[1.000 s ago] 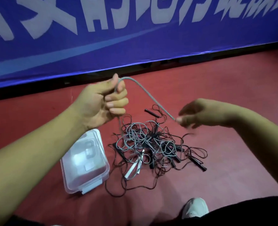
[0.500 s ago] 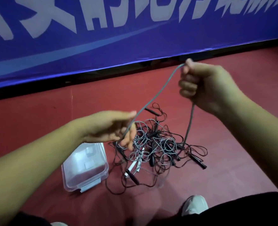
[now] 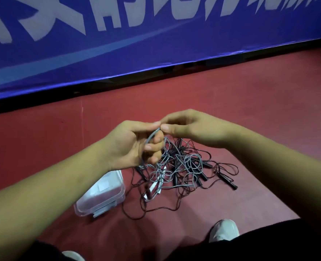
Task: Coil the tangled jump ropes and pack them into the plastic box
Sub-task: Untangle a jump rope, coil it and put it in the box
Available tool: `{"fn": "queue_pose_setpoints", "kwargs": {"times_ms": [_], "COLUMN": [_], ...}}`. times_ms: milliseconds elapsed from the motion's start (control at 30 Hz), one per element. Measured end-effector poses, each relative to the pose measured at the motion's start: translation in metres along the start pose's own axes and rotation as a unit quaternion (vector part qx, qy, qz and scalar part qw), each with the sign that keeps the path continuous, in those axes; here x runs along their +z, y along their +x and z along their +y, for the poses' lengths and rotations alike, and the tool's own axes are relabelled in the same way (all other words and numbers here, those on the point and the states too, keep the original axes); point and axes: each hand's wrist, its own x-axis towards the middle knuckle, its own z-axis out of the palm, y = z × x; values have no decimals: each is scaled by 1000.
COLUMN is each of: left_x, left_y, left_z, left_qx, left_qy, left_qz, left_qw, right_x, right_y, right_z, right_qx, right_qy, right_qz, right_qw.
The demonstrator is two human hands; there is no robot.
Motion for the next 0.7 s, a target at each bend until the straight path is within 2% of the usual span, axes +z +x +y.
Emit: {"fn": "queue_pose_setpoints", "kwargs": {"times_ms": [67, 167, 233, 300, 367, 400, 467, 567, 633, 667, 700], "left_x": [0, -13, -27, -41, -53, -57, -57, -39, -26, -20, -16], "left_y": [-2, -1, 1, 2, -1, -3, -5, -8, -9, -10, -9], "left_z": [2, 2, -3, -12, -20, -22, -17, -4, -2, -3, -5], "left_qx": [3, 9, 1, -36, -62, -61, -36, 24, 40, 39, 33], "left_qy": [-12, 22, 117, 219, 266, 268, 225, 88, 47, 48, 53], "left_qz": [-5, -15, -11, 20, 46, 57, 75, 50, 6, -15, -30], "left_qw": [1000, 1000, 993, 975, 961, 960, 971, 995, 998, 998, 998], "right_x": [-2, -17, -25, -34, -42, -44, -46, -41, -34, -29, -23], "right_y": [2, -1, -2, -3, -5, -6, -9, -7, -2, 0, 3], "right_z": [0, 6, 8, 12, 18, 23, 32, 41, 46, 43, 39], "right_qx": [-18, -15, 7, 55, 102, 124, 175, 228, 196, 152, 95], "right_qy": [27, 201, 340, 478, 559, 572, 552, 458, 266, 138, 56], "right_qz": [19, 60, 91, 132, 147, 143, 132, 149, 197, 213, 198], "right_qw": [999, 978, 936, 866, 810, 798, 805, 846, 923, 955, 974]}}
